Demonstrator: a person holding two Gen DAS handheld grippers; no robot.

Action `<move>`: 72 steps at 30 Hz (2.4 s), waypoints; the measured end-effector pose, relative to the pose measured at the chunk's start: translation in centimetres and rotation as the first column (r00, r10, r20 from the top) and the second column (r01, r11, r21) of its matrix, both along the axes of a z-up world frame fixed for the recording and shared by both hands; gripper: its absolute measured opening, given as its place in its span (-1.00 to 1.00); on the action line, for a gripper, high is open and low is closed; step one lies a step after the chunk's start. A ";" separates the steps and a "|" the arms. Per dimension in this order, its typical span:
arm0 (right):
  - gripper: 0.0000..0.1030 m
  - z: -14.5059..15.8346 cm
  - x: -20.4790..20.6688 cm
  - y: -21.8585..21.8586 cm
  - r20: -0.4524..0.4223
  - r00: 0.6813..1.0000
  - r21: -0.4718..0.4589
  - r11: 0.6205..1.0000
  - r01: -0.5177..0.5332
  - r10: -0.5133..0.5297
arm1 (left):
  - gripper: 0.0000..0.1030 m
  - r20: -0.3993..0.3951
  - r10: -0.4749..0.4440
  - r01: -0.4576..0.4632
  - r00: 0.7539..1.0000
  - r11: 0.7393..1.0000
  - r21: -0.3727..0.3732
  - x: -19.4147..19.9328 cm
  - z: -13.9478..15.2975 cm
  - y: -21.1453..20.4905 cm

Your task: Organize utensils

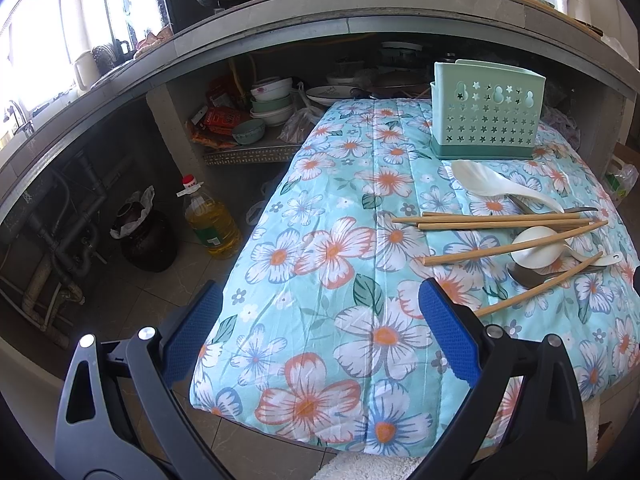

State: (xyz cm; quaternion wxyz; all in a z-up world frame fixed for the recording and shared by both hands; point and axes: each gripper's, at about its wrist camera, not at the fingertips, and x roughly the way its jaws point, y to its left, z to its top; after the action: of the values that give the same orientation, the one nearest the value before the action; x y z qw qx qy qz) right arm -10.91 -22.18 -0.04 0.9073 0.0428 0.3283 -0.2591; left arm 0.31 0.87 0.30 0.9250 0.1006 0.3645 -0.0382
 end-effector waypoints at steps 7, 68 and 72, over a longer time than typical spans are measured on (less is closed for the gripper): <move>0.88 -0.1 0.0 0.0 0.001 1.000 0.001 1.000 0.000 0.000 | 0.83 -0.001 -0.015 0.015 1.000 1.000 -0.005 0.0 0.2 0.0; 0.88 -5.7 0.5 -4.6 0.016 0.997 0.207 0.975 -0.081 0.079 | 0.60 -0.278 -0.458 0.248 0.844 0.794 -0.556 0.1 -5.9 -3.9; 0.88 -6.2 0.7 -4.8 0.002 0.996 0.223 0.971 -0.086 0.087 | 0.23 -0.297 -0.454 0.222 0.840 0.786 -0.577 0.3 -6.5 -4.1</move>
State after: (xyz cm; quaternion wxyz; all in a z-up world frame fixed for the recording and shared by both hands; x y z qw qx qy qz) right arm -10.16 -27.02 -6.25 0.9060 0.1291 0.3602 -0.1810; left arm 0.62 -3.22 -6.23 0.7929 -0.0987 0.5057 -0.3252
